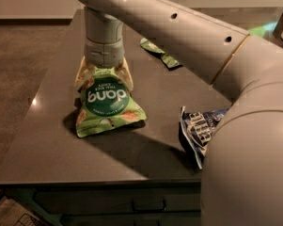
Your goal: Pick green rice chip bag
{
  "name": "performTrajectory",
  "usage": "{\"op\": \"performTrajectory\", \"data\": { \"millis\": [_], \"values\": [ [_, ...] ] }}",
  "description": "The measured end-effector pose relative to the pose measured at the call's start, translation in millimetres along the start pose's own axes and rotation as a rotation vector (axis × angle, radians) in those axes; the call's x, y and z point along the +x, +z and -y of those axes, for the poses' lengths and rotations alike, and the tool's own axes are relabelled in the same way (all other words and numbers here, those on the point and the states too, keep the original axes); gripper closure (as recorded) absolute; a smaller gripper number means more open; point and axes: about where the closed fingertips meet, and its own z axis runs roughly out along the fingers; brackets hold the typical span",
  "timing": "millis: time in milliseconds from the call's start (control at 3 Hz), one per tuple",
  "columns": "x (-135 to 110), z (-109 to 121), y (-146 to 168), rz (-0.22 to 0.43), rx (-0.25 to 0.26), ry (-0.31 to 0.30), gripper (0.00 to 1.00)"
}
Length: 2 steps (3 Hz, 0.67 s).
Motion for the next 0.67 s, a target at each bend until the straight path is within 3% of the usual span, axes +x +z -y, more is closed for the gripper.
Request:
{"op": "performTrajectory", "data": {
  "millis": [667],
  "values": [
    [-1.2, 6.3, -7.7, -0.002, 0.023, 0.01, 0.65]
  ]
}}
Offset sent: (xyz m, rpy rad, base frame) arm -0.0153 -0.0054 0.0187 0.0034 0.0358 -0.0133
